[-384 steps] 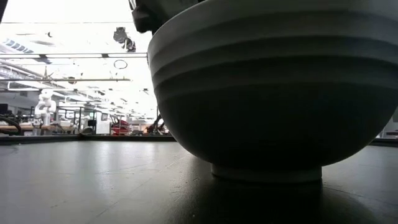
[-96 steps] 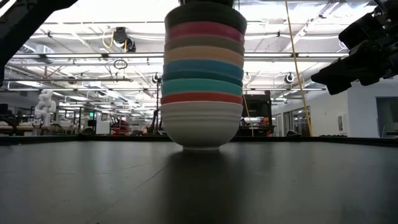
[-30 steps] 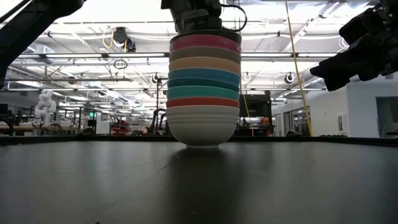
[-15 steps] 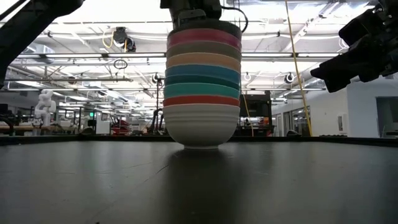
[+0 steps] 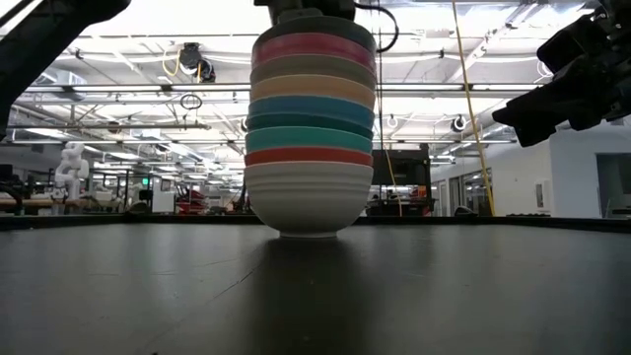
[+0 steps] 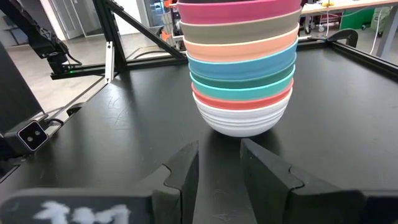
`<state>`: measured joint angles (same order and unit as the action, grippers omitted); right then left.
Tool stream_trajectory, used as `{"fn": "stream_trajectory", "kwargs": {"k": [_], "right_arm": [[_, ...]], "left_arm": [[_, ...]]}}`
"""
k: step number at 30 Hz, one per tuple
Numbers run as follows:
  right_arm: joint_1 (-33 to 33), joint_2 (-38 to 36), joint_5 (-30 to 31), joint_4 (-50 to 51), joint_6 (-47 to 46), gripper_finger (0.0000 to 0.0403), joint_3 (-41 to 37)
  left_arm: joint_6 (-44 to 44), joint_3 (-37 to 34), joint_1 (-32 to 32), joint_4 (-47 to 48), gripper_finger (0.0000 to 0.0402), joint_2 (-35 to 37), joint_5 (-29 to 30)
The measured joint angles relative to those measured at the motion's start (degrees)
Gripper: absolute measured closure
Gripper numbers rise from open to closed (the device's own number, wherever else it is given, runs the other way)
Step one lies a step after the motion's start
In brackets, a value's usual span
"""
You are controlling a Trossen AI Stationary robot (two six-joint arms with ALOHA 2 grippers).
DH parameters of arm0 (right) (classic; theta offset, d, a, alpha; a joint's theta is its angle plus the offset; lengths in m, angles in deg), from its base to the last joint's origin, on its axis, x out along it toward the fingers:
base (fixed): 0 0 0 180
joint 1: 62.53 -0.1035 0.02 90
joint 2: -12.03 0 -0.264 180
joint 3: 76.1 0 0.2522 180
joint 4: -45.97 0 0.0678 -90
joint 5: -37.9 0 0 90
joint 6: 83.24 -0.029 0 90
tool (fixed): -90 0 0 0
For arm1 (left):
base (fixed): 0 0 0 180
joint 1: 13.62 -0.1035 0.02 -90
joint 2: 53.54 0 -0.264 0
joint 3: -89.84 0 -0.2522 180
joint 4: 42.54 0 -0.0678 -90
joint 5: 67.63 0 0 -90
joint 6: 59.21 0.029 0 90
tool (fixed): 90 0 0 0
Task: Nest bowls inside each other
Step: Stack the black bowl on top of pink bowl
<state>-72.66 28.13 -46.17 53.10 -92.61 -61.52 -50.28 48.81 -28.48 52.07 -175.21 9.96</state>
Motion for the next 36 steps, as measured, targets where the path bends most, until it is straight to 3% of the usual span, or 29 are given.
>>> {"fn": "stream_trajectory", "kwargs": {"k": [9,17,24,36], "right_arm": [[0.0,0.0,0.0,0.0,0.0,0.0291,0.0],[0.0,0.0,0.0,0.0,0.0,0.0291,0.0],[0.0,0.0,0.0,0.0,0.0,0.0291,0.0],[0.0,0.0,0.0,0.0,0.2,0.0291,0.0]], "left_arm": [[-1.5,0.0,1.6,0.2,0.0245,0.0,3.2],[-3.1,4.4,3.0,4.5,0.0198,-0.1,9.8],[-3.0,9.8,3.9,4.8,0.0186,0.0,10.7],[-1.1,9.4,6.2,1.9,0.0185,1.4,12.5]]}}
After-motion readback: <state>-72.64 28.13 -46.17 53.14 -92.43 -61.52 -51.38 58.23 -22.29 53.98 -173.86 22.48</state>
